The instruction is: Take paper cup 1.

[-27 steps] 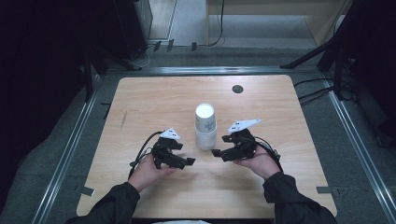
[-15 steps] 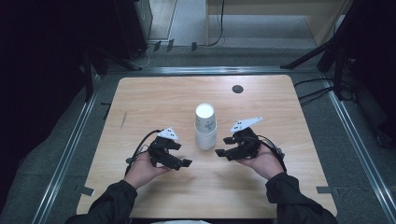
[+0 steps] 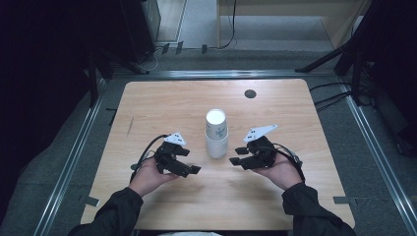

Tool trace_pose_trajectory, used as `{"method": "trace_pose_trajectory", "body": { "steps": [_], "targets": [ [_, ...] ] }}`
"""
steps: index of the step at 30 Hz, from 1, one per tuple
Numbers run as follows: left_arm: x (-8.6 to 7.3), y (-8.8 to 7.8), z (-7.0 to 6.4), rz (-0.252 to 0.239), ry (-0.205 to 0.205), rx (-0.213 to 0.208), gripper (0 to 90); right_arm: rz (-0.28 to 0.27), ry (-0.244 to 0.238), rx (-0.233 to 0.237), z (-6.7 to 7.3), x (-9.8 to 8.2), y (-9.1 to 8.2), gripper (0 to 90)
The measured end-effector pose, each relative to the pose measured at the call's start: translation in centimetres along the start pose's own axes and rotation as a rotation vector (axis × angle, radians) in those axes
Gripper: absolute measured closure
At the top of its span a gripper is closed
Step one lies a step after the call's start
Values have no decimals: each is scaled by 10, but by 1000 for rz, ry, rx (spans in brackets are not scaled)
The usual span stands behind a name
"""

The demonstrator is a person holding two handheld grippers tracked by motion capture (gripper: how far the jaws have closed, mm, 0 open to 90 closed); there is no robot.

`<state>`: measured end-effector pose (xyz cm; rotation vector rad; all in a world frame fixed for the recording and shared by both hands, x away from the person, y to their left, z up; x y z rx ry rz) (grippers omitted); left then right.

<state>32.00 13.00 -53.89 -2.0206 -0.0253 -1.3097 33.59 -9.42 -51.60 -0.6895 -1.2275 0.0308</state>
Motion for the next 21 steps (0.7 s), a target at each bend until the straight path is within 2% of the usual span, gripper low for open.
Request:
{"method": "trace_pose_trajectory", "body": {
  "steps": [3, 10, 18, 21],
  "targets": [
    [0, 0, -1, 4, 2, -6, 155, 4, 7, -7, -3, 2, -3, 475],
    [-2, 0, -1, 15, 29, -8, 155, 1, 17, -5, -7, 4, -10, 446],
    [-2, -4, 1, 19, 19, -11, 155, 0, 29, -5, -14, 7, -16, 396],
    [-1, -6, 2, 13, 15, -7, 155, -2, 15, -6, -15, 10, -19, 381]
  ]
}}
Point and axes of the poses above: each handheld gripper's, and its own axes: y roughly forward along the jaws, x roughly out of its top, z roughly to its left, the point moved 6 cm from there along y, roughly forward along the jaws, and after that the axes turned 15 degrees about -z, right-handed, at the moved point
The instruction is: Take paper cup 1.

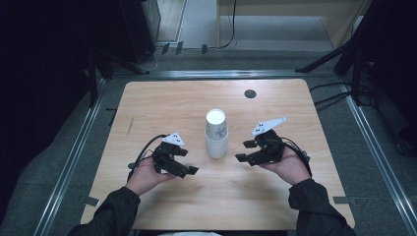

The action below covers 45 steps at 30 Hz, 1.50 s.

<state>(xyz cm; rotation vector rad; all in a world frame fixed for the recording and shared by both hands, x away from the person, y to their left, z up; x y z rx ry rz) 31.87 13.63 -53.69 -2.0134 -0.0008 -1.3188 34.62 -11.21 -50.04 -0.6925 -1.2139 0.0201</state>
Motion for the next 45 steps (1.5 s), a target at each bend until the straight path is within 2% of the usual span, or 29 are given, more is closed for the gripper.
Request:
{"method": "trace_pose_trajectory", "body": {
  "steps": [8, 16, 27, 36, 45],
  "targets": [
    [0, -4, -1, -2, 2, 1, 155, 5, -56, -3, 0, 9, -7, 366],
    [-1, -7, -3, -2, -1, -6, 155, 28, -66, 10, -3, 15, -6, 351],
    [-3, -6, -4, 8, -5, -14, 156, 74, -86, 29, -6, 34, -2, 338],
    [-3, -8, -1, 4, -13, -10, 156, 95, -76, 37, -11, 47, 2, 291],
    [-2, -10, 2, -6, -22, -9, 155, 127, -99, 62, -10, 63, 7, 266]
  ]
}}
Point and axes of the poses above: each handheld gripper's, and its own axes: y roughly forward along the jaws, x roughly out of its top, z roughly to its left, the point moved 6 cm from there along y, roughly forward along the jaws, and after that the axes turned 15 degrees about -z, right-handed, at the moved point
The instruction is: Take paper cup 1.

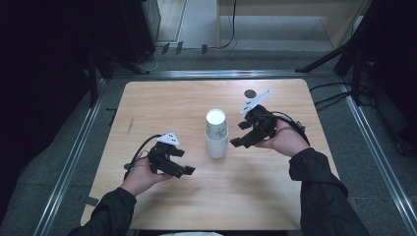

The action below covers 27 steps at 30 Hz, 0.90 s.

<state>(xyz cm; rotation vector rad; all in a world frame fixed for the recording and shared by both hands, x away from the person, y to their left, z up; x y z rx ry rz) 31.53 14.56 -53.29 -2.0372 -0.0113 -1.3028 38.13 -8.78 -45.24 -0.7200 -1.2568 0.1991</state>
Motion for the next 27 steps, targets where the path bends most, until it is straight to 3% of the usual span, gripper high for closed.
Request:
{"method": "trace_pose_trajectory", "body": {
  "steps": [16, 27],
  "targets": [
    [-1, 1, 1, 12, -2, -2, 155, 105, -85, 34, -1, 36, 18, 247],
    [-1, 1, 1, 20, -10, -9, 156, 136, -121, 37, 3, 59, 33, 245]
  ]
}}
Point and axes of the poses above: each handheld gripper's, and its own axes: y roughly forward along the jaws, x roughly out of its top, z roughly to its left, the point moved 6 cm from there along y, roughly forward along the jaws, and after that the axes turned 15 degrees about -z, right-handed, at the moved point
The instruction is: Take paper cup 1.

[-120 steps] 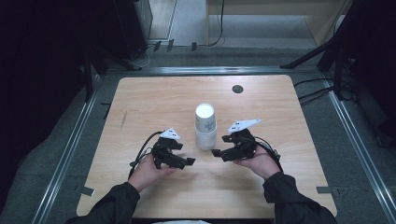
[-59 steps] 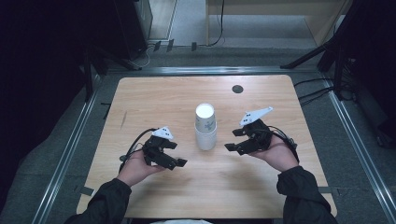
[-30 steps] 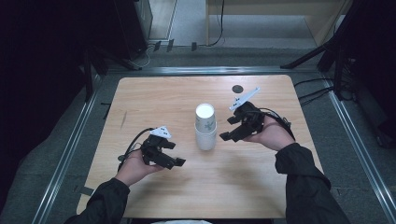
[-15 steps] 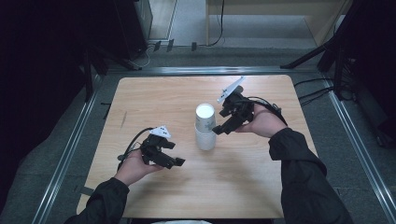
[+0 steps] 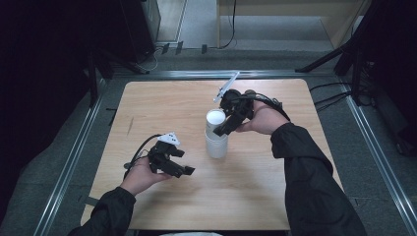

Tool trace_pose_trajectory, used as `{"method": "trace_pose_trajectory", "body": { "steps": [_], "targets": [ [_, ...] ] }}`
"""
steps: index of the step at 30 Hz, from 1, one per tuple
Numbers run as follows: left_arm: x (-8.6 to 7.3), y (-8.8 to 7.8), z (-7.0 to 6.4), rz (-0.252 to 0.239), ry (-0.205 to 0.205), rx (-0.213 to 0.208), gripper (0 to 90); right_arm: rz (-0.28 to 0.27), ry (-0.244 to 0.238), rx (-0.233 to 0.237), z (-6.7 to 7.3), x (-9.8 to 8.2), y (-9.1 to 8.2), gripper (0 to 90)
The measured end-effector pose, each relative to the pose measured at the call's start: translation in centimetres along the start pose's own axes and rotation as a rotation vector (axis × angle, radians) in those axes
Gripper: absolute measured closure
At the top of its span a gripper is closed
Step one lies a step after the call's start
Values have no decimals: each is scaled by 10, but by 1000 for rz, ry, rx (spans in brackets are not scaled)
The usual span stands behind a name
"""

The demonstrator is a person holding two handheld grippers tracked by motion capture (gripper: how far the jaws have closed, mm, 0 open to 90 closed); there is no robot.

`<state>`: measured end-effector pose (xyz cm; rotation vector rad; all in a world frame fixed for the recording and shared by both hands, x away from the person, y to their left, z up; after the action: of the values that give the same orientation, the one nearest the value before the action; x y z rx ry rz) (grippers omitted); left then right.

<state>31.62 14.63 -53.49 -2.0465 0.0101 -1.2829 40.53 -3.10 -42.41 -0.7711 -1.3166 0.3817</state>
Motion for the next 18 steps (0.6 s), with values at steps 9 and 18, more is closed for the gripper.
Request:
{"method": "trace_pose_trajectory", "body": {
  "steps": [9, 18],
  "targets": [
    [0, 0, 0, 1, 0, -3, 155, 21, -13, -13, 4, 13, 3, 287],
    [0, 0, 1, 5, 1, -1, 155, 44, 2, -29, 3, 17, -1, 343]
  ]
}}
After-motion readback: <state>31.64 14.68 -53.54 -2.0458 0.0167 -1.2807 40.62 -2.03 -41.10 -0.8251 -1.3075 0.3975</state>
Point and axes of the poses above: each handheld gripper's, and its own axes: y roughly forward along the jaws, x roughly out of its top, z roughly to its left, the point moved 6 cm from there along y, roughly forward along the jaws, and after that the axes turned 15 degrees about -z, right-handed, at the moved point
